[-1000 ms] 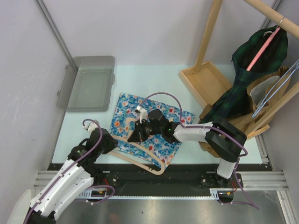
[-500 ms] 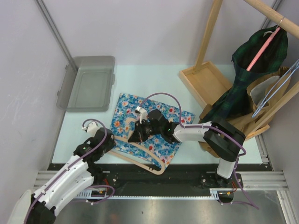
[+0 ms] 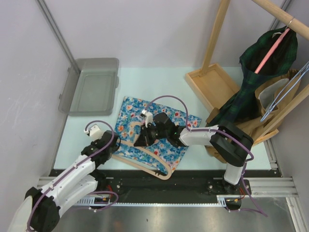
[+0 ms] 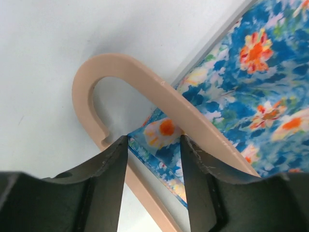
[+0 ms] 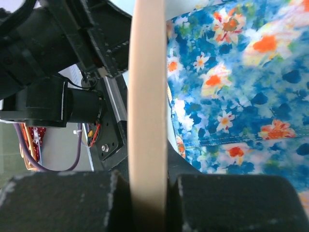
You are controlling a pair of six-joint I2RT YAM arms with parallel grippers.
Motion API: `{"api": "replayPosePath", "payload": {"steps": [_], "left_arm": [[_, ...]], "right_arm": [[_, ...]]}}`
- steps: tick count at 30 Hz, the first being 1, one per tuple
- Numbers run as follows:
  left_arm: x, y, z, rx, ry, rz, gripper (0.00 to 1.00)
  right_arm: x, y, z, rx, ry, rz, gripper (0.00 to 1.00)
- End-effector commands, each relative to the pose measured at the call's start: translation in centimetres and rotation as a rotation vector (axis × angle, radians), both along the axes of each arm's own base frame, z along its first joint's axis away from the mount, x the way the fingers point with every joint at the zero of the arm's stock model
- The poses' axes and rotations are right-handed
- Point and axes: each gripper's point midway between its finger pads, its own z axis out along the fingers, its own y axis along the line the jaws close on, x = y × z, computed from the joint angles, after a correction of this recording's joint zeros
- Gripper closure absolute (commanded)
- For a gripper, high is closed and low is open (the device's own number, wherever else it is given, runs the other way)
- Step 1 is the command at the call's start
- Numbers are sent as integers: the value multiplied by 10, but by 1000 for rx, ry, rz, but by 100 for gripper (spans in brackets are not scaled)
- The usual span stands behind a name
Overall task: Place the skirt on the hanger
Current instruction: Place skirt on hanger
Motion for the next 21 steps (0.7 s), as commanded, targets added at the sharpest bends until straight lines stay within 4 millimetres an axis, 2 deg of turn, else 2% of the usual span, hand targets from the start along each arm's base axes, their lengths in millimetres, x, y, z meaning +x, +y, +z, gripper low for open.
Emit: {"api": "replayPosePath", "payload": {"steps": [1, 4, 9, 12, 13, 16, 21], "left_arm": [[20, -6, 10, -21, -60, 13, 45], [27, -11, 11, -41, -91, 7, 47], [37, -18, 16, -78, -154, -7, 65], [39, -19, 16, -86, -173, -10, 89], [38, -19, 16, -85, -170, -10, 100], [39, -19, 22, -85, -175, -18, 100], [42, -20, 52, -93, -218, -30, 100]], "right_arm": [[9, 3, 24, 52, -52, 3, 100], [12, 0, 27, 55, -47, -4, 100], [20, -6, 28, 69, -7, -7, 100], [22, -8, 30, 79, 5, -4, 100], [22, -9, 29, 79, 6, -2, 100], [23, -10, 25, 68, 9, 3, 100], [21, -9, 12, 40, 12, 1, 100]]}}
